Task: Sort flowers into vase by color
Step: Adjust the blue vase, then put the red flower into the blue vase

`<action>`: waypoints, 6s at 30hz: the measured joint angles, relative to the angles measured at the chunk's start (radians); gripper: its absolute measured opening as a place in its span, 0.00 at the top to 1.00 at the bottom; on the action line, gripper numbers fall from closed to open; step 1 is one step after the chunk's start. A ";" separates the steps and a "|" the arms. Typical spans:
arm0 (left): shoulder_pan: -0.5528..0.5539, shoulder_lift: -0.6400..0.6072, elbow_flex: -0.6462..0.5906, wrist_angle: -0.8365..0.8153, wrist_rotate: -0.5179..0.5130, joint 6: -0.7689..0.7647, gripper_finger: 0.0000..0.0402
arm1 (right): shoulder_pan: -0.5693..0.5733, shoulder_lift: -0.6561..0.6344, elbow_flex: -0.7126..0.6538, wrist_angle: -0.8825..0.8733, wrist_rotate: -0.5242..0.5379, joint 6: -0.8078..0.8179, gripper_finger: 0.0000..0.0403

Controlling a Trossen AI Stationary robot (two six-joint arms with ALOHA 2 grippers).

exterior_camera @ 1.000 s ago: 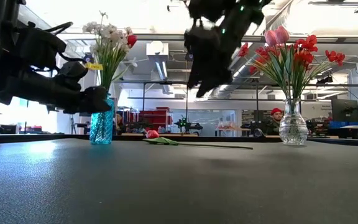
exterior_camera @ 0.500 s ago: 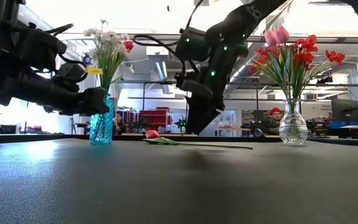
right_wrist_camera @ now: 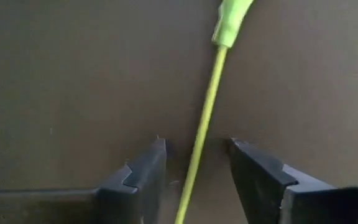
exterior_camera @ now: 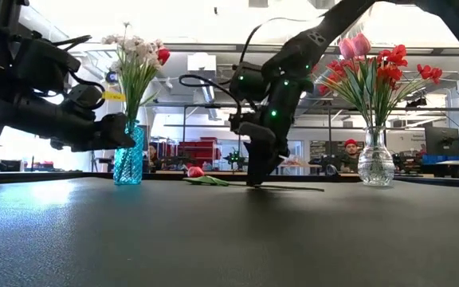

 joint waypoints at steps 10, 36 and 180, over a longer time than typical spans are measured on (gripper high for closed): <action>-0.038 -0.003 0.000 0.002 0.006 0.004 0.28 | 0.005 0.033 0.005 -0.002 0.005 0.004 0.77; -0.064 -0.023 0.000 -0.155 0.116 -0.142 0.28 | 0.007 0.003 -0.002 -0.014 -0.068 0.110 1.00; -0.078 -0.706 0.950 -1.776 0.150 0.289 1.00 | 0.356 -0.503 0.001 0.141 0.313 0.371 0.56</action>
